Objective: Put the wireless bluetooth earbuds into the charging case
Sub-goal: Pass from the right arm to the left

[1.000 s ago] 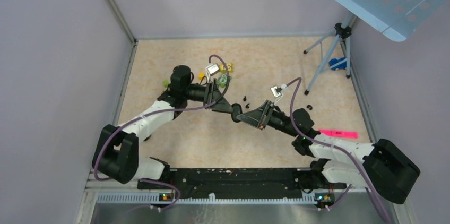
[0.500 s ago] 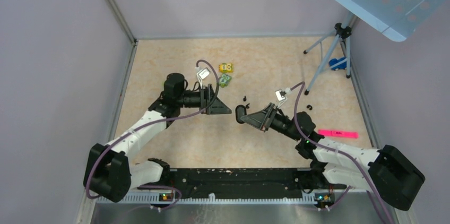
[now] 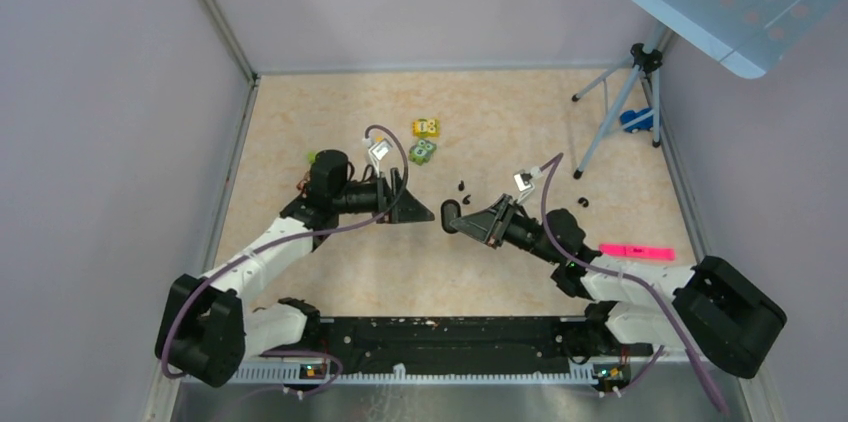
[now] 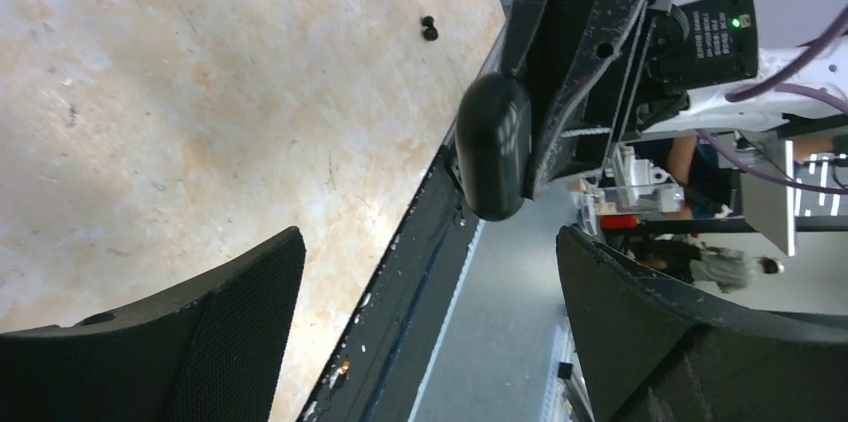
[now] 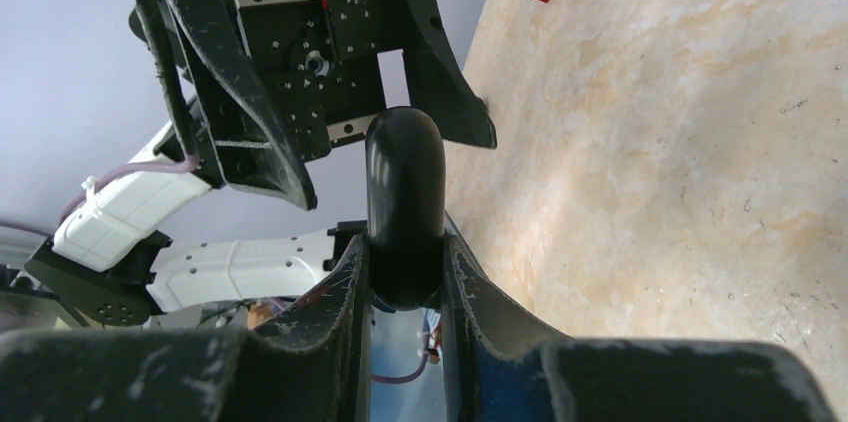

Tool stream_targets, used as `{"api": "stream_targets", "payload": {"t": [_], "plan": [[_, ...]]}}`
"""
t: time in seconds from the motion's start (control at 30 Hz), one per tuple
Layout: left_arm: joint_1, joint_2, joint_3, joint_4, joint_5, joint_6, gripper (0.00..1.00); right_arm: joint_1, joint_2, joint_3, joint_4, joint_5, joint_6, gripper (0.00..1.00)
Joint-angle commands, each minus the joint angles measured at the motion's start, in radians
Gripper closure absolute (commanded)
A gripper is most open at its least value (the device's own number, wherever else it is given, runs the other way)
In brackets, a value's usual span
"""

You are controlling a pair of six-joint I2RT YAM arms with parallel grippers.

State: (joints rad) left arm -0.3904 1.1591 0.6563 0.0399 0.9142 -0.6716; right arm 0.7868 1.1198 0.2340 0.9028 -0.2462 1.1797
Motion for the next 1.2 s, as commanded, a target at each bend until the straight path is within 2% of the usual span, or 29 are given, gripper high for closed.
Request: {"api": "stream_targets", "payload": {"t": [0.0,0.07,0.23,0.37,0.47,0.57,0.67,0.8,0.9,1.17], "plan": [[-0.005,-0.055,-0.096,0.406,0.091,-0.210,0.01,-0.011,0.046,0.017,0.133,-0.018,0.017,1.00],[-0.009,-0.057,-0.123,0.490,0.091,-0.268,0.01,-0.011,0.067,0.028,0.152,-0.028,0.020,1.00],[-0.021,-0.030,-0.128,0.548,0.056,-0.301,0.03,-0.011,0.112,0.045,0.217,-0.048,0.036,1.00],[-0.029,0.043,-0.128,0.614,0.070,-0.332,0.20,-0.011,0.125,0.046,0.238,-0.049,0.049,1.00],[-0.033,0.091,-0.145,0.705,0.079,-0.388,0.28,-0.011,0.124,0.041,0.257,-0.050,0.055,1.00],[-0.037,0.112,-0.148,0.724,0.069,-0.402,0.43,-0.011,0.119,0.037,0.260,-0.052,0.057,1.00],[-0.044,0.141,-0.159,0.824,0.083,-0.461,0.44,-0.011,0.117,0.037,0.249,-0.047,0.060,1.00],[-0.059,0.164,-0.146,0.819,0.081,-0.467,0.43,-0.011,0.119,0.046,0.251,-0.052,0.061,1.00],[-0.081,0.184,-0.133,0.826,0.084,-0.481,0.48,-0.011,0.122,0.047,0.239,-0.037,0.066,1.00],[-0.106,0.191,-0.137,0.852,0.064,-0.509,0.79,-0.011,0.123,0.059,0.226,-0.036,0.068,1.00]]}}
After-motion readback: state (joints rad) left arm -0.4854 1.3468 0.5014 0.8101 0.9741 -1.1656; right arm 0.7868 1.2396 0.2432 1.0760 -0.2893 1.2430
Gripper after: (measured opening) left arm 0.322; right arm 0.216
